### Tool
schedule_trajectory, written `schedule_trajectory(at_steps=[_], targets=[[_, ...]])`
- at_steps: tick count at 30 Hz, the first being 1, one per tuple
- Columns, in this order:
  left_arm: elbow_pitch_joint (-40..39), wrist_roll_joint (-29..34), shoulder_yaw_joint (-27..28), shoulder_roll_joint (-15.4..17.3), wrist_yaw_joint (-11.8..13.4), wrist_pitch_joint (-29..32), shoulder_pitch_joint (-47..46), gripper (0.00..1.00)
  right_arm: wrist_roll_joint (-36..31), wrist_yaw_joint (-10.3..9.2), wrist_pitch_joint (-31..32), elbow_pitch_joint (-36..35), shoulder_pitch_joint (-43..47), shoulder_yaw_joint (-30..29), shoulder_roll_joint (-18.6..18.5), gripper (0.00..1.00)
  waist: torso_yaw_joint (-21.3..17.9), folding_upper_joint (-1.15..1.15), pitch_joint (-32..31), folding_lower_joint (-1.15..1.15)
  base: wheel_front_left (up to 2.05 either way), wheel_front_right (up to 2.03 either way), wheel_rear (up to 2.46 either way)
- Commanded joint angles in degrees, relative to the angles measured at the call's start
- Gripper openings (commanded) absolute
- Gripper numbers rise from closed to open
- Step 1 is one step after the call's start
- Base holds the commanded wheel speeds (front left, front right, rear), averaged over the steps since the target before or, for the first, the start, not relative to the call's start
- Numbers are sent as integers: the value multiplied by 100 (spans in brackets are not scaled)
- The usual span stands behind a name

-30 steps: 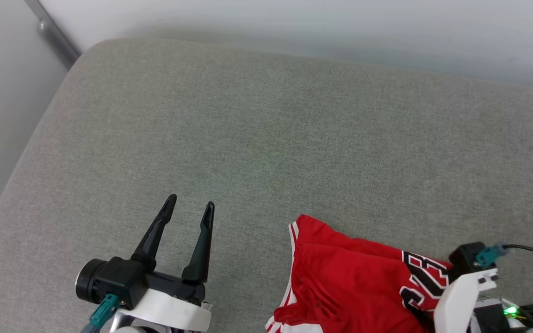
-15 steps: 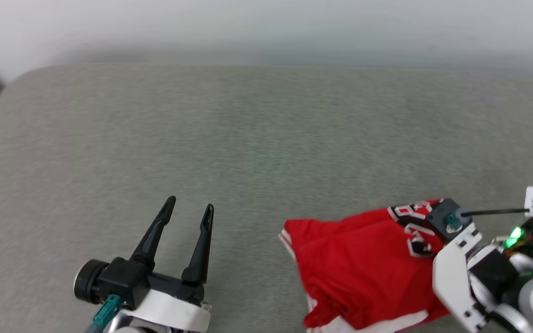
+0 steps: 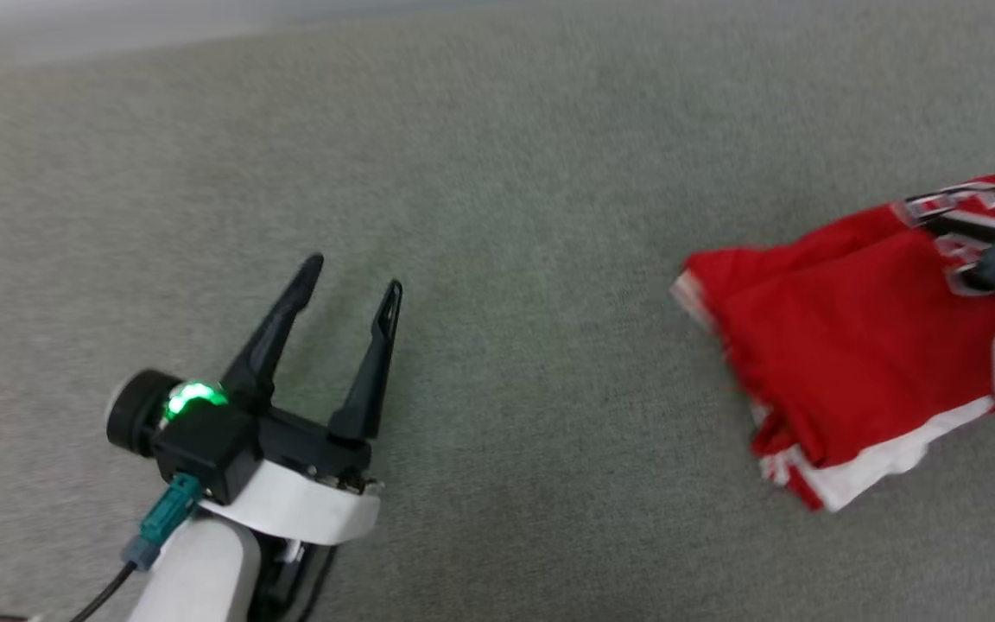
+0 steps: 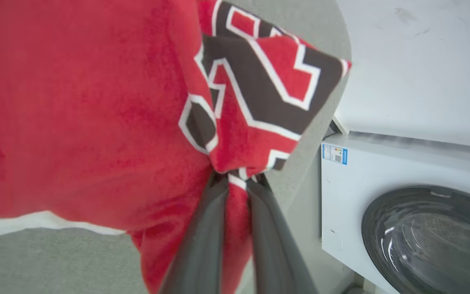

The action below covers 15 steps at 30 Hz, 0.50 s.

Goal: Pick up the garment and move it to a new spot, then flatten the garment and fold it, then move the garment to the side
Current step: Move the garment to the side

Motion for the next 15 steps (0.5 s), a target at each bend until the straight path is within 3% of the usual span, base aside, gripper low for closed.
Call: schedule_trajectory(at_steps=[1,9,15], targets=[[-68,-18,-51,158,7,-12,-239,100,-40,-8,-250,333,-141,-74,-283,0,-355,0,663,-1,0,0,0],[-299,-51,-189,492,7,-12,-700,100,-76,-8,-1275,1705,-206,-673,-737,0,-326,0,1227,-1,0,0,0],[-535,-35,-219,587,7,-12,-870,100,-299,-8,-2046,2709,-297,-1333,-637,0,-211,0,1479,-1,0,0,0]])
